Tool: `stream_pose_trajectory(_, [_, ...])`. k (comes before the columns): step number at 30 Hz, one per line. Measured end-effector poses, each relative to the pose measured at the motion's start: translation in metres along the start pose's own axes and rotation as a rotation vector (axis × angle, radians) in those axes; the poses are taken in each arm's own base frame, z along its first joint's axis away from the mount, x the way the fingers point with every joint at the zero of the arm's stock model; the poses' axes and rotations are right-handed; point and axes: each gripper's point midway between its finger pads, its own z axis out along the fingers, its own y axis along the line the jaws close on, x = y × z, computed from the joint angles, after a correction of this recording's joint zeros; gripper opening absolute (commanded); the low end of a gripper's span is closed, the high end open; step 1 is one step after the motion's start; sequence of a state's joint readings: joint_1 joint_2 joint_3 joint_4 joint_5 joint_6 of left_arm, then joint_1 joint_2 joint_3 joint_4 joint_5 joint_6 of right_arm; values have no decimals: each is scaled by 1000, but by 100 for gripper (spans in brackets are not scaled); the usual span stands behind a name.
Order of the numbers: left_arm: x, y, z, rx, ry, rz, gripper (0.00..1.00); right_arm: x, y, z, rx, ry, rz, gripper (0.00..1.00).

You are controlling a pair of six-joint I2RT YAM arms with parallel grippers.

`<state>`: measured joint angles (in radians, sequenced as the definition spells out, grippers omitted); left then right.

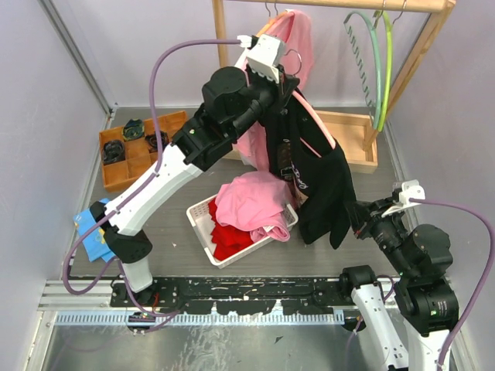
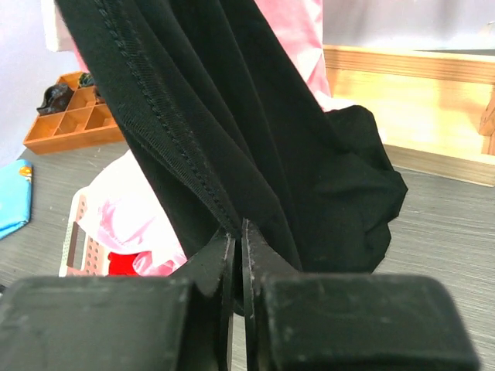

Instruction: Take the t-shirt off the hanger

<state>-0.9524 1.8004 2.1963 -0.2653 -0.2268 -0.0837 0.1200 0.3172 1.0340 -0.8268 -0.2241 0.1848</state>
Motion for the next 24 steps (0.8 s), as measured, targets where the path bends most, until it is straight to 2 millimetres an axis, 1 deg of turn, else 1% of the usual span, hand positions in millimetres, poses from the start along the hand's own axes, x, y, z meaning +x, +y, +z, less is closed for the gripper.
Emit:
stream_pose_trajectory(3, [-15, 1, -5, -2, -17, -10, 0, 0, 2, 0, -6, 2, 9, 1])
stream_pose_trajectory(7, [-29, 4, -8, -7, -42, -32, 0, 1, 3, -1, -9, 6, 32, 1])
stream_pose_trajectory(10, [-35, 7, -9, -12, -50, -45, 0, 6, 3, -2, -4, 25, 60, 1])
stream_pose_trajectory(11, [-36, 8, -9, -12, -52, -50, 0, 9, 3, -2, 0, 37, 68, 3])
stream_pose_trajectory(12, [-36, 8, -8, -11, -52, -56, 0, 11, 2, -3, 2, 45, 72, 10])
stream_pose_trajectory(14, [-34, 8, -8, -10, -45, -61, 0, 15, 1, -3, 8, 64, 77, 27])
stream_pose_trajectory(17, [-33, 7, -8, -3, -39, -70, 0, 17, 0, -6, 16, 67, 78, 40])
stream_pose_trajectory(18, [-34, 7, -8, 2, -42, -76, 0, 16, 1, -9, 18, 58, 75, 44])
stream_pose_trajectory(20, [-35, 6, -7, 9, -50, -89, 0, 9, 3, -15, 12, 26, 67, 48])
stream_pose_trajectory(22, [-30, 6, -6, 15, -44, -95, 0, -6, 9, -24, -4, -27, 51, 50])
stream_pose_trajectory(24, [-23, 4, -5, 24, -30, -99, 0, -18, 13, -29, -19, -74, 40, 50])
